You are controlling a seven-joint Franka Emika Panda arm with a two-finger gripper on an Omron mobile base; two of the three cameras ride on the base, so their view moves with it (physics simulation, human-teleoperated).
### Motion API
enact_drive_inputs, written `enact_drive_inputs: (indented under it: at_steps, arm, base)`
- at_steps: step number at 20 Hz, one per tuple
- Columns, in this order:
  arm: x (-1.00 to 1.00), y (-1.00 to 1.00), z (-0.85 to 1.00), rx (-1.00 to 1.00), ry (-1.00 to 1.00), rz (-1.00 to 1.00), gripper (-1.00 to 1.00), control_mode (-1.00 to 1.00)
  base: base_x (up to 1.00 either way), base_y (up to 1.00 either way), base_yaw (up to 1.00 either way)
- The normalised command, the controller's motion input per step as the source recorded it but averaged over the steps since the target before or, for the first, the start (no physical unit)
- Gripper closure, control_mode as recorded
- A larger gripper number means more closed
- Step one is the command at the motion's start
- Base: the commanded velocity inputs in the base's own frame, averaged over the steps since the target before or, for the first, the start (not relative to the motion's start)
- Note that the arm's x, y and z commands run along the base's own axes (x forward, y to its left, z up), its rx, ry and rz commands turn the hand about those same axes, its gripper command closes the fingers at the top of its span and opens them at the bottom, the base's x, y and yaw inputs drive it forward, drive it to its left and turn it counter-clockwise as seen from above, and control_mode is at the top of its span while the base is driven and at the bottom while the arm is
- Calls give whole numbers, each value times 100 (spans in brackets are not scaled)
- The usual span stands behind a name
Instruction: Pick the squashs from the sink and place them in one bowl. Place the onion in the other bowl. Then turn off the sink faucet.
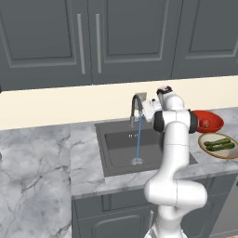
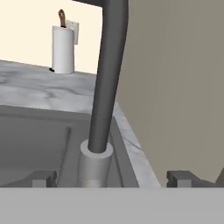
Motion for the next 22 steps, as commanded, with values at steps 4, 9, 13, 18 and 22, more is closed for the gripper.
enact_drive_inputs:
  at_steps: [4,9,13,18,22]
  arm:
    - [0,32,2,-6,6,0,-100,-100]
    - [2,-12,0,0,0,0,-100,-100]
    - [17,-31,0,0,0,0,-100,-100]
    - [17,-27,-3,0,0,0,-100,-100]
    - [13,-23,-12,0,0,0,-100,-100]
  base:
    - [0,0,0]
    - [0,0,0]
    - [0,0,0]
    - [0,0,0]
    - [0,0,0]
